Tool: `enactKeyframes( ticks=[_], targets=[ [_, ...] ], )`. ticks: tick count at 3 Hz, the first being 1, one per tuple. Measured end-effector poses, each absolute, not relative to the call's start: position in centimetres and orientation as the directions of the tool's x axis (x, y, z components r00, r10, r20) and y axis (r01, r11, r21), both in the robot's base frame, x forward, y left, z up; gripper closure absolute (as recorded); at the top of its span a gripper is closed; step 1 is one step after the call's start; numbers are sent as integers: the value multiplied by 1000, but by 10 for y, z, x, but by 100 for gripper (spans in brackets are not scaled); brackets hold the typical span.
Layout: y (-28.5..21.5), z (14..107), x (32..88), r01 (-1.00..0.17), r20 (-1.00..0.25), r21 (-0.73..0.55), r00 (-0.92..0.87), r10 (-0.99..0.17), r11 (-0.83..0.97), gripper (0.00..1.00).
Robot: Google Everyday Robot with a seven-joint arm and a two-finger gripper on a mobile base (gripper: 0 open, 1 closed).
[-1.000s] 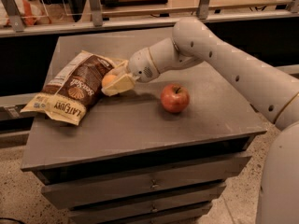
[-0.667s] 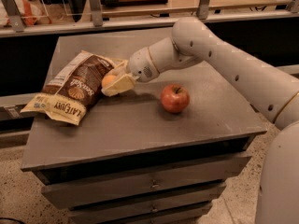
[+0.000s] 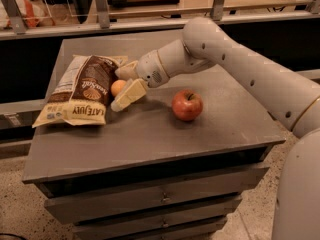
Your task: Move orange near brown chip bag
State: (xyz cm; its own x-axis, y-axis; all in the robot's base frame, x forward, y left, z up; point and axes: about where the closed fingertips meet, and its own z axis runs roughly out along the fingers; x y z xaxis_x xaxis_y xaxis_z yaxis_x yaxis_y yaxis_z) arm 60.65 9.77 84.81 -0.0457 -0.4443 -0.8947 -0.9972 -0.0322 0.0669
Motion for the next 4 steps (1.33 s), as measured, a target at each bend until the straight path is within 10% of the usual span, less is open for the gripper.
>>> enactKeyframes(
  ticks=[4],
  targets=[
    [42,869,628,-997,-868,-15,-22,-496,71,0]
  ],
)
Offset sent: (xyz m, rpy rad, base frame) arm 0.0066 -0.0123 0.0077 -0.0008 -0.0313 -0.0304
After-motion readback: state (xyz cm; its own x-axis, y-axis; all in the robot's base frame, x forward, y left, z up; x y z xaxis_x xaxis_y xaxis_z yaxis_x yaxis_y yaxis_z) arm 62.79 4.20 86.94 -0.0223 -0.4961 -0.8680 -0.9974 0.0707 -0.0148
